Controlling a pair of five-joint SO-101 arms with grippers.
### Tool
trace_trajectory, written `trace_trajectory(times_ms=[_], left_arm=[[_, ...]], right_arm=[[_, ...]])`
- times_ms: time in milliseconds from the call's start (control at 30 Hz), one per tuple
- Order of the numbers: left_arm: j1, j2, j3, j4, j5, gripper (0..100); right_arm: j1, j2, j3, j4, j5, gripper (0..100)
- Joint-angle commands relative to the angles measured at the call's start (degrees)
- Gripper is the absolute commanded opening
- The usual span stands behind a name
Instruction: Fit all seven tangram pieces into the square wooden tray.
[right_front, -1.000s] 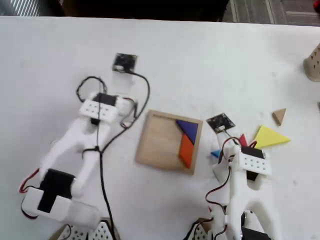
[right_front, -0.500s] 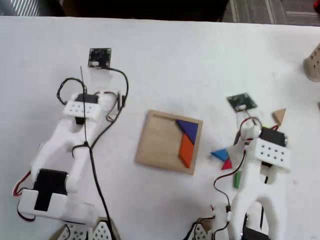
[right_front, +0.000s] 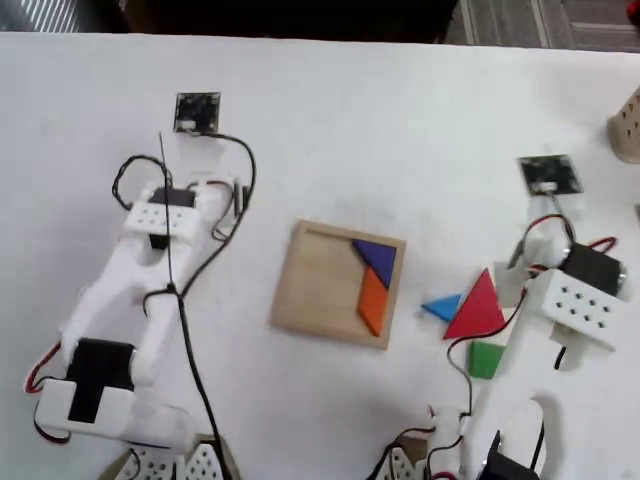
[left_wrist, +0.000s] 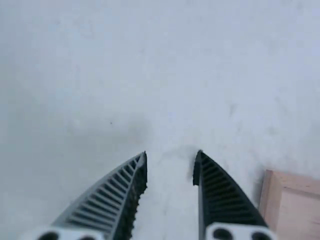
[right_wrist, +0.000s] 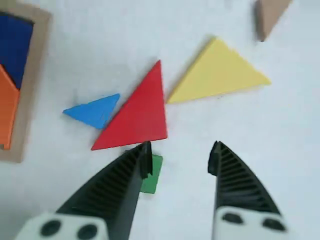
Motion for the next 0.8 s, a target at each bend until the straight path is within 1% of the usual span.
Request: trace_trajectory(times_ms=[0,100,200,433,700,767], left_arm=[[-0.4,-2.9,-0.3,-1.2,-0.4,17],[-0.4,-2.9,-0.3,-1.2,-0.4,17],[-0.4,-2.9,-0.3,-1.2,-0.4,17],[-0.3,-2.9,-0.2,-1.2,-0.5,17],[0.1,-2.2,-0.2,-1.4,-0.5,17],[0.1,-0.6,-0.9,-1.7,-0.5,17]], right_arm=[[4.8,3.9,-5.7,-0.4,-5.4,19.1],[6.6,10.9,-8.4,-0.3,-10.5,19.1],[6.5,17.1,-9.9,-0.3,-12.7,19.3],[4.7,25.5,-14.1,-3.6,-14.5,33.5],[4.7,31.2,-17.1,-4.7,-15.2,33.7],[4.7,32.7,-18.1,-4.7,-17.1,33.0]])
